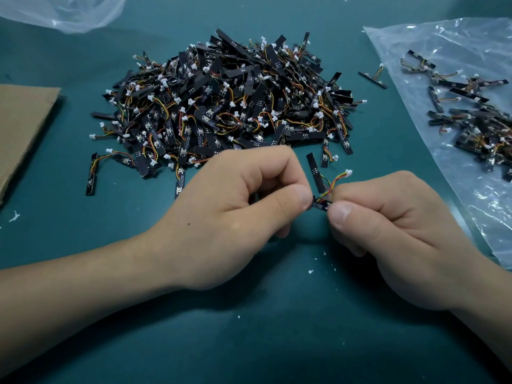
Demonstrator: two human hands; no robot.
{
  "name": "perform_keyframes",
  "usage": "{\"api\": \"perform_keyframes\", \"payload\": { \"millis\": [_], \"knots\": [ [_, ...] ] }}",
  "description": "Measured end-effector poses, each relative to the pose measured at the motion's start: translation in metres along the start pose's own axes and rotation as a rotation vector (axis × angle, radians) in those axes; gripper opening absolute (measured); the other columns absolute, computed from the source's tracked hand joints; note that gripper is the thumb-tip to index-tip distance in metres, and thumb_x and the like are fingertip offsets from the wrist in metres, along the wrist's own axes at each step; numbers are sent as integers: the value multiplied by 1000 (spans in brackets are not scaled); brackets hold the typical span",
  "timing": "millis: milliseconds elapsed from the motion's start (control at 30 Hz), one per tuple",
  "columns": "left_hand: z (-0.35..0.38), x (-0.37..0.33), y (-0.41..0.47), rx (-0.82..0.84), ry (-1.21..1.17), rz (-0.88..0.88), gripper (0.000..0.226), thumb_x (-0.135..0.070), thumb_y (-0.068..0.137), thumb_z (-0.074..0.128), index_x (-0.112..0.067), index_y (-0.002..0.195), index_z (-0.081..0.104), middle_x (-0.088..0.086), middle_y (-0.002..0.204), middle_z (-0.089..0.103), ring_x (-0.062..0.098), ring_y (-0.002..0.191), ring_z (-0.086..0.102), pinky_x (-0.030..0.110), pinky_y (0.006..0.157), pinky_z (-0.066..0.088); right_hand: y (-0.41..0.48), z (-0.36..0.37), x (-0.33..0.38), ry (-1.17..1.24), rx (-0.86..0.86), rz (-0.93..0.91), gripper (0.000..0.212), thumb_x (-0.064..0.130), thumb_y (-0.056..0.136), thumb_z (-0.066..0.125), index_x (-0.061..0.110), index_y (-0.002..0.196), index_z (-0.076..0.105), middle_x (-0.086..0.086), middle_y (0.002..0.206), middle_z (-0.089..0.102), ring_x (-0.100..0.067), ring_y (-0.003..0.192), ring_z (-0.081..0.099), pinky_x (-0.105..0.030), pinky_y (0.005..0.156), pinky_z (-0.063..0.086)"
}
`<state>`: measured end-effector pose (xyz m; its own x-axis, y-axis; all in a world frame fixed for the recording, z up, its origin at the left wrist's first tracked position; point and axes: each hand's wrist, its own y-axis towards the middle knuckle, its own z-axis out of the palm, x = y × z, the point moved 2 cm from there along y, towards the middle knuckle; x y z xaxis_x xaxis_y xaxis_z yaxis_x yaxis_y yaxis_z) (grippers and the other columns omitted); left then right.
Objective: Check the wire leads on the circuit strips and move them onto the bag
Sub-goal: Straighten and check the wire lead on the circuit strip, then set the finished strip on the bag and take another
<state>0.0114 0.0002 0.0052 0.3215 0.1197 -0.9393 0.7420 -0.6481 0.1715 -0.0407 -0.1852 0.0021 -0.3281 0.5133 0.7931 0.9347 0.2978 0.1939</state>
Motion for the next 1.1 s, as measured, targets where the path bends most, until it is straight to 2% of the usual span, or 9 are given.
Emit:
{"api": "perform_keyframes", "payload": {
  "millis": [133,200,267,333,500,667,800,1000,1100],
  "knots": [
    [3,1,-2,35,95,28,14,-18,97,56,-16,86,63,-5,62,60,11,57,54,20,57,42,-1,-1,0,-9,0,-21,45,27,94,46,7,54,39,-5,50,34,-22,46,33,-39,46,31],
    [2,-1,-2,-39,48,54,15,-23,101,53,-19,107,66,-7,65,62,15,61,60,26,59,47,-2,-3,-1,11,-27,-6,42,28,94,46,13,55,46,-2,49,41,-20,46,40,-36,47,35],
    [0,-1,-2,-134,-33,51,36,-33,99,50,-22,133,55,-7,67,59,19,64,63,34,61,51,-1,-3,-1,35,-38,10,39,30,96,46,22,58,53,2,51,49,-17,48,49,-29,49,38],
    [-3,2,0,-173,-101,22,46,-38,97,47,-24,140,46,1,67,54,15,59,54,31,58,46,1,-2,-2,118,-86,29,37,31,99,46,25,65,58,5,53,52,-15,47,50,-24,49,38],
    [0,4,1,-126,-28,14,29,-32,100,47,-25,128,54,11,64,44,23,57,41,29,54,36,7,-17,-17,490,-499,184,30,33,109,44,21,116,71,0,64,61,-15,40,41,-20,42,31],
    [0,5,1,-102,28,10,17,-20,97,52,-25,109,63,7,60,50,22,55,45,28,52,37,-4,2,0,-267,-380,159,14,43,94,64,29,91,61,2,57,55,-11,47,47,-23,51,41],
    [1,6,0,-100,83,2,13,-19,95,56,-25,97,68,1,60,54,12,53,47,21,52,38,-3,5,6,-697,-241,373,36,71,85,47,37,95,43,10,64,53,-24,65,59,-42,62,51],
    [0,4,0,-120,110,-13,13,-19,93,57,-26,94,67,5,60,56,21,53,50,27,51,41,0,0,1,-653,-247,356,23,55,90,55,33,83,54,12,59,55,-18,64,58,-41,62,52],
    [0,5,2,-166,66,-23,18,-21,93,57,-26,110,62,4,65,59,25,57,54,30,54,46,-1,-4,-3,-504,-298,278,20,50,93,59,32,85,56,12,69,60,-9,60,55,-39,59,50]
  ]
}}
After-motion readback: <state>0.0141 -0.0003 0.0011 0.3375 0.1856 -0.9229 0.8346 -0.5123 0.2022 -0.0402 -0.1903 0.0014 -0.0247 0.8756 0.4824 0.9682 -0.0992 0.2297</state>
